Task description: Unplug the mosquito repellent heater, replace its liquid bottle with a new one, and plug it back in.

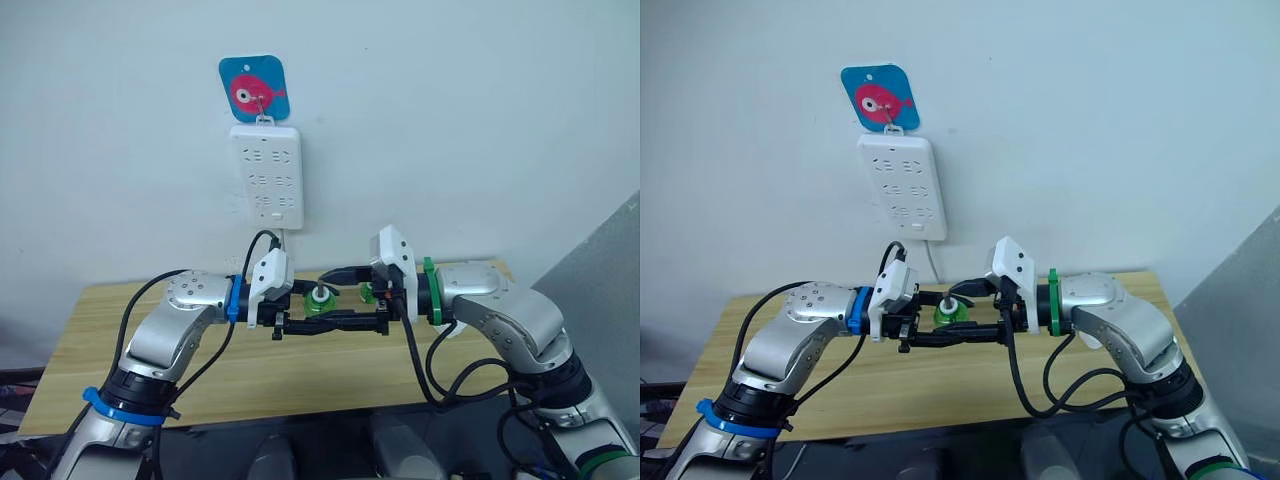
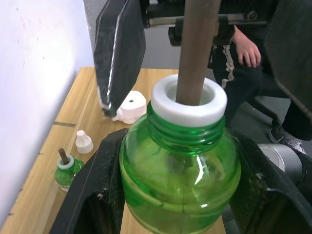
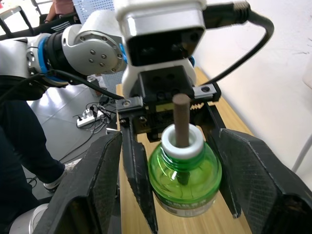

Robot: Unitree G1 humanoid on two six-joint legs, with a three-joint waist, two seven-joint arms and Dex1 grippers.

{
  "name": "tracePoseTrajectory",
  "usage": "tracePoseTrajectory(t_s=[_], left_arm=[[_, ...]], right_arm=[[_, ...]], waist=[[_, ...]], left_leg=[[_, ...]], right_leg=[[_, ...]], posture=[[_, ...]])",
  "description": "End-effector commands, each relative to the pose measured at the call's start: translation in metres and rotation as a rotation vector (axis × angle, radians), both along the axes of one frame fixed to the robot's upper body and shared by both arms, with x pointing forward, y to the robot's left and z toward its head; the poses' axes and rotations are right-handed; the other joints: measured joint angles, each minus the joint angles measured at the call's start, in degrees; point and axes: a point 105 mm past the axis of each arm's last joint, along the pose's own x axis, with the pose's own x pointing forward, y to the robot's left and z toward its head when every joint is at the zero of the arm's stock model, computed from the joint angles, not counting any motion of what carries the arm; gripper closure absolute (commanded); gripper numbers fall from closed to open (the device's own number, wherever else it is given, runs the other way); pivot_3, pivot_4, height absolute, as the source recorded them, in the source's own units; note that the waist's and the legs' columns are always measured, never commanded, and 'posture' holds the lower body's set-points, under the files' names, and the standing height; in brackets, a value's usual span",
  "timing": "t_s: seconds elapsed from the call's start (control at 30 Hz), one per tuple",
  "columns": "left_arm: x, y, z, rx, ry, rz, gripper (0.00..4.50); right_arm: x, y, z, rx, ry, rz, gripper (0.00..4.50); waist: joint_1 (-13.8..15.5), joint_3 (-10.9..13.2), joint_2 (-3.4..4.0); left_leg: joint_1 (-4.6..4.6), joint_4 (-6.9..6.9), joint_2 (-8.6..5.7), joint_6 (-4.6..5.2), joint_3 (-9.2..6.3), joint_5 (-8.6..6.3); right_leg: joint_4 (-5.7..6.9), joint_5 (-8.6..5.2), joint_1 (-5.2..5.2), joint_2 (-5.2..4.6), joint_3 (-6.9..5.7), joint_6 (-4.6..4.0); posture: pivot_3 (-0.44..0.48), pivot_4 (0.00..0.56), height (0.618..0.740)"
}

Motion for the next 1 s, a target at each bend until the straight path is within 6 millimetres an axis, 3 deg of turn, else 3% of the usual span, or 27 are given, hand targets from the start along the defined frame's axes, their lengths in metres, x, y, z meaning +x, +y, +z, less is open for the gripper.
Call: tracePoseTrajectory(t_s=[0.03, 0.07, 0.17, 0.33, 0.37, 0.7, 0.9, 0.93, 1.0], left_arm=[[-0.001, -0.004, 0.006, -0.014, -0.036, -0.027, 2.20], [-0.001, -0.004, 0.006, -0.015, -0.037, -0.027, 2.20], [-0.001, -0.004, 0.006, -0.018, -0.038, -0.028, 2.20], [0.000, -0.004, 0.006, -0.021, -0.040, -0.025, 2.20], [0.001, -0.004, 0.006, -0.022, -0.039, -0.023, 2.20], [0.002, -0.003, 0.007, -0.045, -0.037, -0.017, 2.20], [0.013, -0.002, 0.013, -0.070, -0.079, 0.032, 0.27], [0.013, -0.002, 0.013, -0.076, -0.074, 0.044, 0.03], [0.015, 0.001, 0.016, -0.107, -0.017, 0.080, 0.00]], right_arm=[[-0.003, 0.004, 0.007, 0.020, -0.028, 0.029, 1.20], [-0.003, 0.005, 0.007, 0.019, -0.029, 0.029, 1.20], [-0.001, 0.006, 0.007, 0.015, -0.039, 0.023, 1.80], [0.003, 0.006, 0.007, 0.002, -0.067, 0.016, 3.55], [0.003, 0.006, 0.006, 0.000, -0.071, 0.016, 3.69], [0.007, 0.005, 0.013, 0.023, -0.108, 0.019, 3.69], [0.012, -0.004, 0.022, 0.053, -0.115, -0.009, 3.69], [0.013, -0.007, 0.024, 0.061, -0.113, -0.020, 3.69], [0.017, -0.014, 0.032, 0.095, -0.095, -0.054, 3.69]], waist=[[-0.1, -0.1, 0.00], [-0.1, -0.2, 0.00], [-0.1, -0.4, -0.01], [-0.1, -0.5, -0.02], [-0.1, -0.6, -0.01], [-0.2, -1.2, -0.03], [-0.2, -2.1, -0.03], [-0.2, -2.2, -0.04], [-0.2, -2.6, -0.06]], left_leg=[[0.01, 0.00, 0.00, 0.00, 0.00, 0.00], [0.01, 0.00, 0.00, 0.00, 0.00, 0.00], [0.02, 0.00, 0.00, 0.00, 0.00, 0.00], [0.03, 0.03, 0.00, 0.00, 0.00, 0.00], [0.03, 0.03, 0.00, 0.00, -0.01, 0.00], [0.05, 0.03, 0.00, 0.00, -0.01, 0.00], [0.09, 0.07, -0.02, 0.00, -0.05, 0.00], [0.13, 0.07, -0.02, 0.00, -0.05, 0.00], [0.15, 0.07, -0.02, 0.00, -0.07, 0.00]], right_leg=[[0.01, 0.00, 0.00, 0.00, 0.00, 0.00], [0.02, 0.00, 0.00, 0.00, 0.00, 0.00], [0.02, 0.00, 0.00, 0.00, 0.01, -0.01], [0.04, 0.00, 0.01, 0.00, 0.01, -0.01], [0.05, 0.01, 0.01, 0.00, 0.00, -0.01], [0.06, 0.01, 0.04, 0.00, 0.00, -0.02], [0.06, 0.02, 0.11, 0.00, -0.02, -0.02], [0.06, 0.02, 0.16, 0.00, -0.02, -0.02], [0.06, 0.01, 0.18, 0.00, -0.03, -0.02]], posture=[[-0.184, 0.057, 0.733], [-0.184, 0.057, 0.733], [-0.182, 0.055, 0.733], [-0.179, 0.054, 0.733], [-0.177, 0.053, 0.733], [-0.174, 0.035, 0.733], [-0.173, 0.014, 0.733], [-0.172, 0.012, 0.733], [-0.172, 0.009, 0.733]])
